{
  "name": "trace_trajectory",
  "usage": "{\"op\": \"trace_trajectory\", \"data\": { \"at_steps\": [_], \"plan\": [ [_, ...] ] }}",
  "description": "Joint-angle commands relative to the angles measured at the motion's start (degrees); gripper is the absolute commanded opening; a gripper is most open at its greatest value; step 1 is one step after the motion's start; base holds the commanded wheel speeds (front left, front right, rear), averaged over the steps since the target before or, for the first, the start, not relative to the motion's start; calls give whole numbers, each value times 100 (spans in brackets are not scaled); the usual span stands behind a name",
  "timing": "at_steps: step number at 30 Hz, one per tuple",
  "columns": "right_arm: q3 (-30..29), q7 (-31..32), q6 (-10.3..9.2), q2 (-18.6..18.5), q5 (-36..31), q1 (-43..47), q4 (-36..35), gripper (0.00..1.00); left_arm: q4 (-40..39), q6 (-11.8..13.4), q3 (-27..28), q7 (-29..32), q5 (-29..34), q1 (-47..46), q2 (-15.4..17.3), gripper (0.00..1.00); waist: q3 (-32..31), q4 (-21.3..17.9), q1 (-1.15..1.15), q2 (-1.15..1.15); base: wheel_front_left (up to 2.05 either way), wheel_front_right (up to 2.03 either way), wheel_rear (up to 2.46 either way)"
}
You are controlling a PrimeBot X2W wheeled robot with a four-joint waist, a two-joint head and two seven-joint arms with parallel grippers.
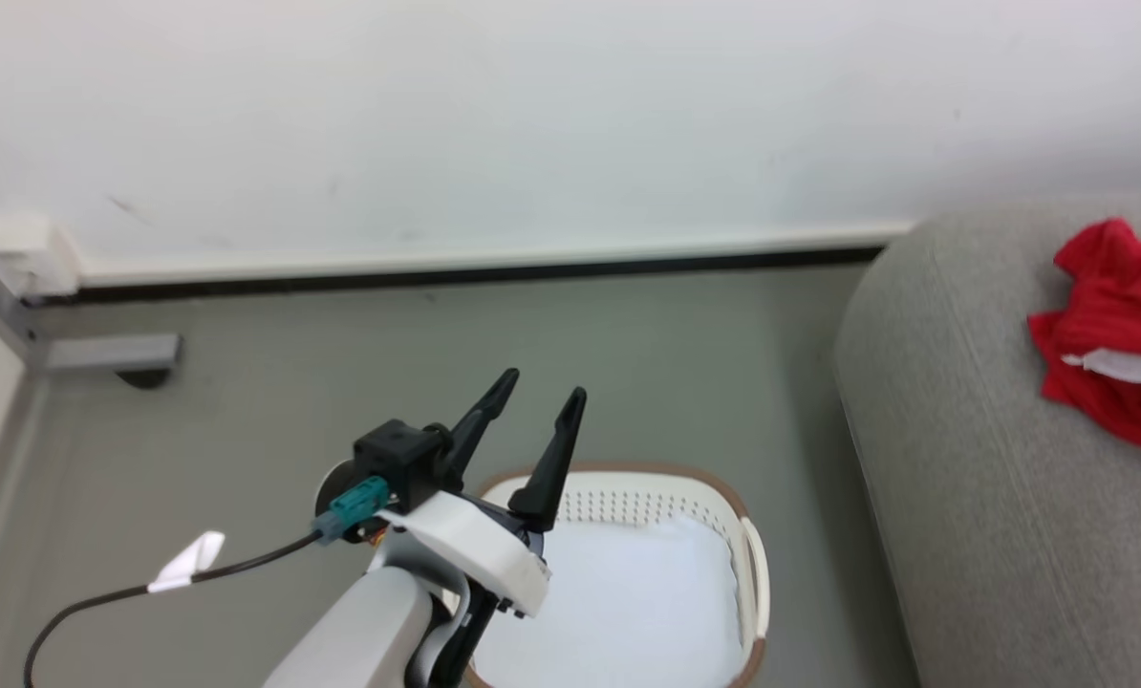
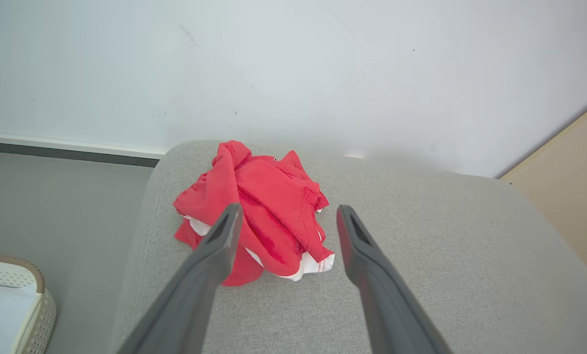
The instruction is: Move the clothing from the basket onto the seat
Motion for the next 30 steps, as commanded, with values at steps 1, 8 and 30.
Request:
{"op": "trace_trajectory", "data": {
  "at_steps": [1, 8, 30],
  "plan": [
    [23, -144, -14, 60, 85, 152, -108, 100, -8, 35, 85, 0, 9, 136, 6, 100, -457, 261, 3, 0, 0, 0, 0],
    [285, -1058, -14, 631, 475, 492, -575, 100, -49, 280, 884, -2, -5, 605, 127, 100, -795, 372, 3, 0, 0, 0, 0],
    [57, -3474, -14, 3420, -1341, 2142, -764, 100, 27, -68, 2747, -2, 1134, 1944, -373, 100, -907, 514, 3, 0, 0, 0, 0]
  ]
}}
